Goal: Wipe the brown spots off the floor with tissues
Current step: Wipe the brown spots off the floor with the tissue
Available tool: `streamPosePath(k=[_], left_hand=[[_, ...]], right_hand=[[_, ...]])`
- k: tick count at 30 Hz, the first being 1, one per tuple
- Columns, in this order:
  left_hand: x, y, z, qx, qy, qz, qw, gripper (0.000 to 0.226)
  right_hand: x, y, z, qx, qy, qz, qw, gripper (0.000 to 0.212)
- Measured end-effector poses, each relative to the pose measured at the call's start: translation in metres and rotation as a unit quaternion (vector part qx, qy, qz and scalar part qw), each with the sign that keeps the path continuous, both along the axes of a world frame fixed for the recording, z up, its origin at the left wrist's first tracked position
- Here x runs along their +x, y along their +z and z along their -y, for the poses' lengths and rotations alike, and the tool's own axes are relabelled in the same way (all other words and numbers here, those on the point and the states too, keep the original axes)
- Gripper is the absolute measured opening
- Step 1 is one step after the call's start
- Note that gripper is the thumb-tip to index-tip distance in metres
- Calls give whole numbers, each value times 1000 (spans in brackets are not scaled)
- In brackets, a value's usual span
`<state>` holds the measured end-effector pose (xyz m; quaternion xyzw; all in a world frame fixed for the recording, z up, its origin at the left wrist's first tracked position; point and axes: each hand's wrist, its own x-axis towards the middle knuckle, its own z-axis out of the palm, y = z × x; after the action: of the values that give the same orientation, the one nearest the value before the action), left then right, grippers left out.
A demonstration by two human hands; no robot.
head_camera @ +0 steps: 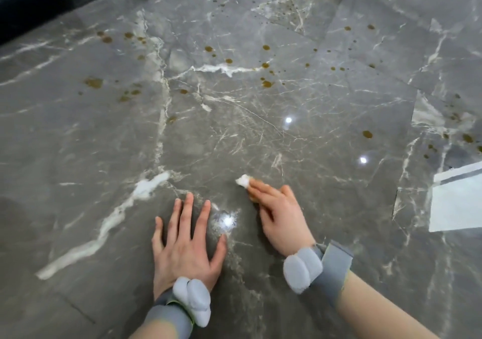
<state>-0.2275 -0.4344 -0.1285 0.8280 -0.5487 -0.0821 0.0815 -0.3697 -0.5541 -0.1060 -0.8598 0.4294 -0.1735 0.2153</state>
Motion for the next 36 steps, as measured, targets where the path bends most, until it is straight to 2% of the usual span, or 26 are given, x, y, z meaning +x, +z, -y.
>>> streamPosePath(k=[2, 4, 6, 9, 11, 15, 17, 26, 36], left_hand=[[2, 0, 1, -5, 4, -3, 1000, 64], [-1, 1, 0, -6, 5, -9, 1000, 64], [3, 2, 2, -1, 12, -13, 1000, 64], [2, 3, 1, 2, 0, -15, 1000, 65], [2, 3, 1, -1, -2, -22, 1000, 65], [1, 3, 0, -1, 3, -24, 1000, 67], [-3, 4, -2, 13, 0, -25, 1000, 67], [-7, 7, -2, 64, 5, -18, 998, 66], [-6, 9, 3, 57, 9, -12, 998, 66]], right_hand=[[20, -1, -27, 24, 138, -23, 990, 50], [15, 2, -22, 30, 171, -29, 984, 48], [1, 0, 12, -3, 85, -7, 996, 43], [-37, -3, 71, -35, -158, -7, 987, 35], [-52, -6, 89, -33, -213, -31, 976, 34], [-63, -10, 79, -69, -110, -67, 989, 47], [-71, -12, 75, -61, -90, -84, 991, 51], [-72, -15, 74, -49, -113, -85, 989, 50], [-67, -16, 82, -48, -127, -87, 987, 47]])
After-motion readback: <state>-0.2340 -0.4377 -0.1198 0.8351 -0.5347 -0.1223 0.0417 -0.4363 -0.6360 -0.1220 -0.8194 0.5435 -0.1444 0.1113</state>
